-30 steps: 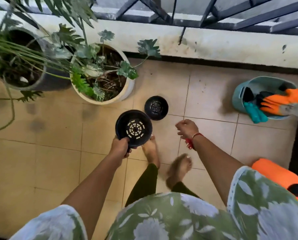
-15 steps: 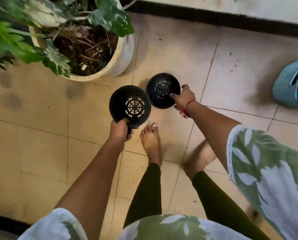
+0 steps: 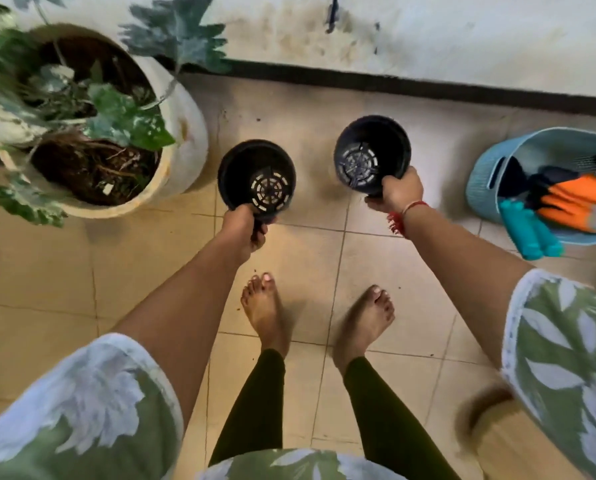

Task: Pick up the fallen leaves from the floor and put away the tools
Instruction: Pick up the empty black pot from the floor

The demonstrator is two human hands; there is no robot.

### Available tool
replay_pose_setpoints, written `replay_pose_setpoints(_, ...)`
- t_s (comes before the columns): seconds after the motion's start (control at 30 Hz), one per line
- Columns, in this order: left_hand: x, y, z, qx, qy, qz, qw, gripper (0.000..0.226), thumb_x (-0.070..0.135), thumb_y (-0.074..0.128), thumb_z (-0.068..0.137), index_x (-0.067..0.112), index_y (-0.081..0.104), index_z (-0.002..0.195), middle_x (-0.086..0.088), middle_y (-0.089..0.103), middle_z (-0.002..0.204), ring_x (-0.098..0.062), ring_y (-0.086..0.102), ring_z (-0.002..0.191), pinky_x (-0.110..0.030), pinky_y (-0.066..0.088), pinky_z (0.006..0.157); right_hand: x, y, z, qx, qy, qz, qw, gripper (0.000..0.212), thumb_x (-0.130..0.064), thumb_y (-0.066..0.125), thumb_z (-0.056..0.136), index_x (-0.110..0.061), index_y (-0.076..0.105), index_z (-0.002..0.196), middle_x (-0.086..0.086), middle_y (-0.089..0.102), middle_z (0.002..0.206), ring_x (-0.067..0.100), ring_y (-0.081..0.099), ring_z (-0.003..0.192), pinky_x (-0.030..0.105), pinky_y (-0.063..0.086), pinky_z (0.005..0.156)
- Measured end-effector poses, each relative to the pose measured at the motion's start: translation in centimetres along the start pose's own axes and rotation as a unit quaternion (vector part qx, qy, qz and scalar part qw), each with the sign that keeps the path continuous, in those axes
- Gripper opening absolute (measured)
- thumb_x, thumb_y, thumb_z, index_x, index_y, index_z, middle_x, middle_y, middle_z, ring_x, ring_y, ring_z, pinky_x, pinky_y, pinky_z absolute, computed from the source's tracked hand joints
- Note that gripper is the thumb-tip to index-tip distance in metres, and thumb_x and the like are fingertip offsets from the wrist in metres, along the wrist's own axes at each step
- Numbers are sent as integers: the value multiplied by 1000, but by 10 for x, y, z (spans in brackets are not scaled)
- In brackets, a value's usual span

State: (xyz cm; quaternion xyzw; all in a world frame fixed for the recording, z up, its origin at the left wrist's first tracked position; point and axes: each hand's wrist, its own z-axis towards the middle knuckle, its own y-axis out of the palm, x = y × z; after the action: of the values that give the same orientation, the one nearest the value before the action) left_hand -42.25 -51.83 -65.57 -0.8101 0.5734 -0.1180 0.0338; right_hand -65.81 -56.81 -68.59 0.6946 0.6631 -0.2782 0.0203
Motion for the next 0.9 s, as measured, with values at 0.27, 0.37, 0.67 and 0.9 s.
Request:
replay_pose_setpoints(0.27,27,51,32,-54,-29,-29,998,22,14,35,97,8,55,92,3,64,52,-1,43,35,-10,30,36,3,-14,39,5,-20,-19,1000,21,-2,37,93,-15,39,109,14,58,113,24,67,67,36,60,64)
replay_pose_setpoints(0.37,29,55,38,-46,-34,-31,998,20,15,37,98,7,56,95,2,65,57,-1,43,38,-11,32,37,10,-12,45,14,-13,-16,1000,19,-3,38,94,-16,36,108,14,55,113,30,68,77,38,60,68)
replay_pose_setpoints(0.67,34,68,54,-45,-24,-36,998,21,17,39,99,9,57,91,3,66,57,-1,44,40,-10,31,41,23,-12,58,34,-25,-35,999,25,-7,42,94,-10,39,119,11,52,110,35,68,85,40,59,66)
replay_pose_setpoints(0.9,32,64,59,-34,-8,-39,999,27,35,52,96,10,57,88,-1,67,67,-6,56,51,-13,44,45,32,-17,51,2,25,36,999,49,-34,59,92,-15,33,129,8,57,100,30,69,78,35,59,63)
